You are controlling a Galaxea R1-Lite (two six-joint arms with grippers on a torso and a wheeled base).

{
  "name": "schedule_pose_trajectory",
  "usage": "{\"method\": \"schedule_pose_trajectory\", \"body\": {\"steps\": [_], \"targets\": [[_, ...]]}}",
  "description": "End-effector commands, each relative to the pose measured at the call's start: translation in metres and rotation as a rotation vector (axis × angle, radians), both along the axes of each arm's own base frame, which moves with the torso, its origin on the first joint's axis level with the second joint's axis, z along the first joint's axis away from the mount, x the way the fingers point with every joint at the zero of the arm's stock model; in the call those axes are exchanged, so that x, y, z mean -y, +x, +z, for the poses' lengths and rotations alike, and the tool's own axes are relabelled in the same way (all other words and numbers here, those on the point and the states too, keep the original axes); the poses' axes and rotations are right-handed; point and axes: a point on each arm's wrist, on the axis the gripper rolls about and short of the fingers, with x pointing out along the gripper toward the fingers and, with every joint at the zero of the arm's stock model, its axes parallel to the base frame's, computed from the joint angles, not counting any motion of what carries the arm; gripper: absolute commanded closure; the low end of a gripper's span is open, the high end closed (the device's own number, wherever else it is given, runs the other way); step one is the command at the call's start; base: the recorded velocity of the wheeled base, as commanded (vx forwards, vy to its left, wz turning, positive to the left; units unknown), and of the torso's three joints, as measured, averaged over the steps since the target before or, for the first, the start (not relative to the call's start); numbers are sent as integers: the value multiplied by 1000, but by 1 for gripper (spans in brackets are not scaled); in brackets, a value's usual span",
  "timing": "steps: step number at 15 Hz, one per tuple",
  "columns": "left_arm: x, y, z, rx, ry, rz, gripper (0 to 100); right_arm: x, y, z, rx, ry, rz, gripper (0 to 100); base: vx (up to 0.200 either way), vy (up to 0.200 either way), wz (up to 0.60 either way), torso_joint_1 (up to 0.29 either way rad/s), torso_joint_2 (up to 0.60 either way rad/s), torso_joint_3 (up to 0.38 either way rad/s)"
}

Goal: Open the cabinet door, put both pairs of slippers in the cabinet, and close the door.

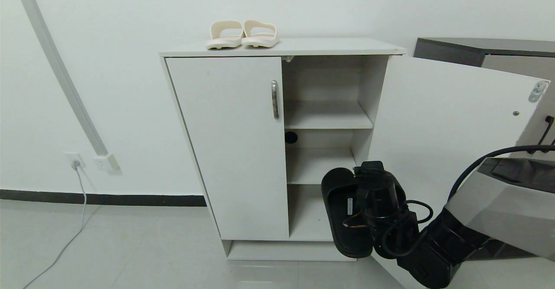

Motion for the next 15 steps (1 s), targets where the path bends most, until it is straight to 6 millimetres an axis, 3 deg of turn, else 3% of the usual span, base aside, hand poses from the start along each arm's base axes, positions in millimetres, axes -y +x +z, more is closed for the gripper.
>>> {"method": "schedule_pose_trajectory", "body": {"steps": [1, 4, 8, 12, 15], "targets": [[0, 0, 0, -1, 0, 0, 100, 0, 0, 0, 1, 1, 0, 100, 0, 0, 0, 0, 0, 0], [0, 0, 0, -1, -2, 0, 100, -4, -2, 3, 14, 14, 15, 100, 0, 0, 0, 0, 0, 0], [0, 0, 0, -1, 4, -1, 100, -38, -16, 18, 60, 70, 159, 100, 0, 0, 0, 0, 0, 0], [0, 0, 0, -1, 4, -1, 100, -48, -14, -3, 23, 55, 181, 100, 0, 0, 0, 0, 0, 0], [0, 0, 0, -1, 4, -1, 100, -49, -12, -7, 17, 74, 175, 100, 0, 0, 0, 0, 0, 0]]}}
